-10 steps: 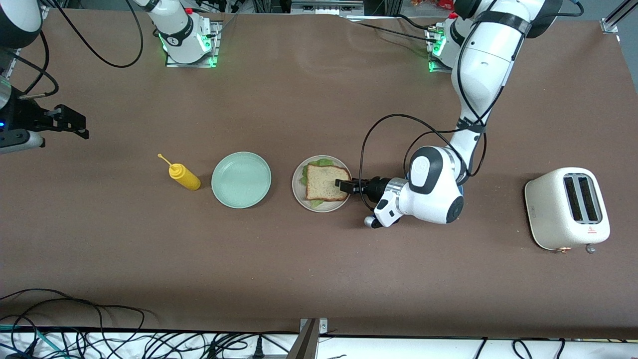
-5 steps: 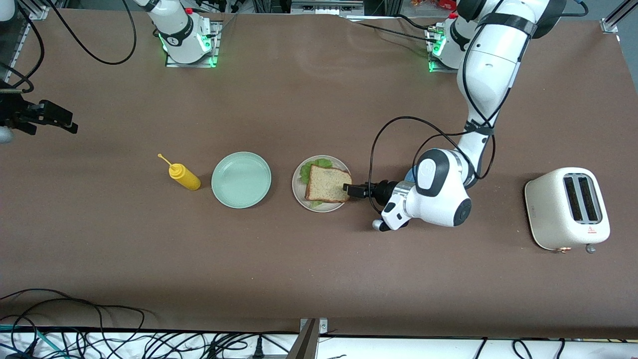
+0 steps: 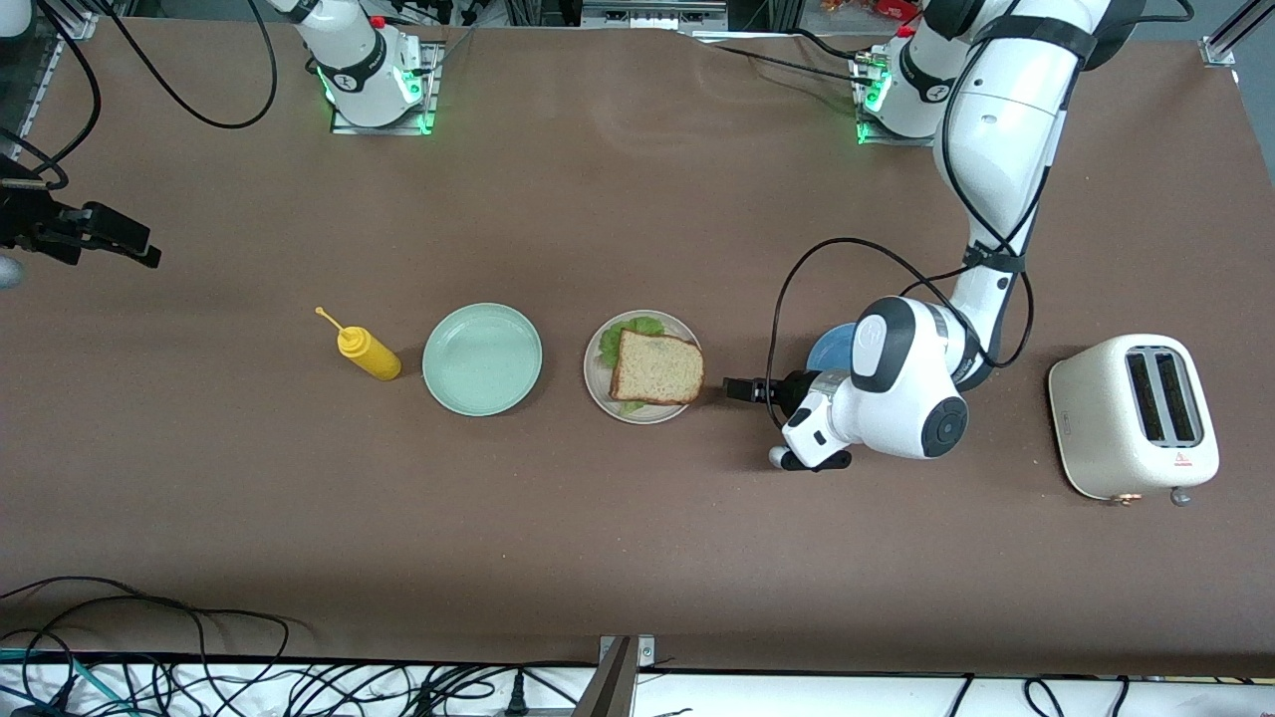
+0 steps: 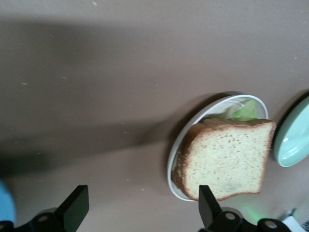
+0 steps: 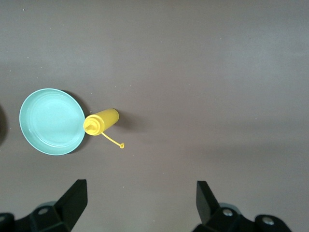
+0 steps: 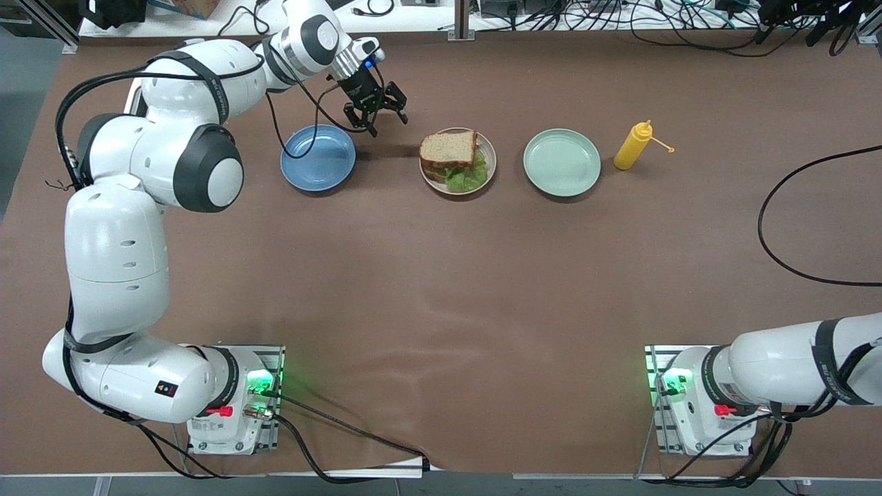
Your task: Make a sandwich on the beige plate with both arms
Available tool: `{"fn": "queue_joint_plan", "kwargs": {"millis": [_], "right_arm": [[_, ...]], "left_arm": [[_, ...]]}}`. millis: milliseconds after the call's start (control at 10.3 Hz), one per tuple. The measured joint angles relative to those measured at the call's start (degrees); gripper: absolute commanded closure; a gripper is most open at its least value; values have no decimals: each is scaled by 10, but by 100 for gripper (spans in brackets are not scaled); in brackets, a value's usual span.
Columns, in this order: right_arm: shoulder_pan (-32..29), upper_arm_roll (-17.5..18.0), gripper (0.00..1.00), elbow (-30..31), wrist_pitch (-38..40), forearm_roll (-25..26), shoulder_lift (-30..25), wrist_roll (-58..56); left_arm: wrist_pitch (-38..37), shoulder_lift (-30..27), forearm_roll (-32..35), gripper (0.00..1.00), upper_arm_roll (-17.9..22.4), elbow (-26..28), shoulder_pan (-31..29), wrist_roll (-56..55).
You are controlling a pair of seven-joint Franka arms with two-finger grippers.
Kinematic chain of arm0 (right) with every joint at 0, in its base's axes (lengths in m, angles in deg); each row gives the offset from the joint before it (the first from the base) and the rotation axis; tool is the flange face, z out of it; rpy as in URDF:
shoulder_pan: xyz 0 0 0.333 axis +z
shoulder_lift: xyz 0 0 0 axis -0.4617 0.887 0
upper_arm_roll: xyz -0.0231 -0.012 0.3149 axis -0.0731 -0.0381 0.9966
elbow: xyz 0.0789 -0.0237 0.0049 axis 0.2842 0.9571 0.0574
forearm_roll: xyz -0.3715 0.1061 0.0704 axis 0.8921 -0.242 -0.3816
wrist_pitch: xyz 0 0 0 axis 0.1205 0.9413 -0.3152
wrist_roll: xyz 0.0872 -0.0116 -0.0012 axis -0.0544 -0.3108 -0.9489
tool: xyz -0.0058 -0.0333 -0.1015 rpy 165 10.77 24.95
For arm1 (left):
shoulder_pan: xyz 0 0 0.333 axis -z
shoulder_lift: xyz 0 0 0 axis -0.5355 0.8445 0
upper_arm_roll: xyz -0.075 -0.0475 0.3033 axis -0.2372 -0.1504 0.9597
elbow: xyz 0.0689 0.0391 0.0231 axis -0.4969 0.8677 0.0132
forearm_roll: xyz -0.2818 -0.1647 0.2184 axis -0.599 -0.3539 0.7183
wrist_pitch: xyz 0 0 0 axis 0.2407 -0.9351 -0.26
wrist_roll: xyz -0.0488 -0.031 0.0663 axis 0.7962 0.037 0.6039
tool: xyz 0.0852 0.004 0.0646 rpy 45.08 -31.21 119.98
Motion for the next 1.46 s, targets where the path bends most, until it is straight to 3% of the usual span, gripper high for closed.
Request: {"fn": "queue_joint_plan", "kwargs": {"millis": [1068, 1456], "right_arm": [[3, 3, 0, -30, -4, 11, 27, 1], [3, 2, 0, -33, 1, 11, 26, 1]], "left_arm": [[-135, -84, 270, 0, 20, -2, -61, -12], [-169, -138, 347, 0, 22, -5, -115, -12]]}}
